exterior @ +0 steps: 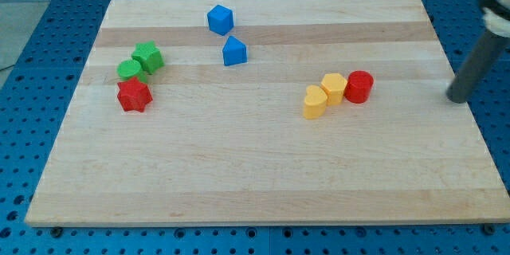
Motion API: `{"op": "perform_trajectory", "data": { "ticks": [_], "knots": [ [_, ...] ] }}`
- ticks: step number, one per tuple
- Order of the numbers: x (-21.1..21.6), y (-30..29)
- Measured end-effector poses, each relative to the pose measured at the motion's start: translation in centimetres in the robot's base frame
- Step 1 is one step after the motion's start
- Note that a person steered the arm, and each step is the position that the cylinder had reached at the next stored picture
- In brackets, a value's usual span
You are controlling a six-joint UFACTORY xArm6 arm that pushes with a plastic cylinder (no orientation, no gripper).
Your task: Slide the red circle towards bottom side of the board
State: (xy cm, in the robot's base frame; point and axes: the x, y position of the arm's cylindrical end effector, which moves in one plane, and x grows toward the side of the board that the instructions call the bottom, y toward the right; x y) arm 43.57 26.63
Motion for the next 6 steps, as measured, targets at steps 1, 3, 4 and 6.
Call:
{"op": "perform_trajectory", "data": {
  "ticks": [1, 3, 4, 6],
  "knots": [
    [-1.8, -4.3],
    [-2.8, -12.5],
    [-1.2, -14.7],
    [6.5, -16.6]
  ]
}}
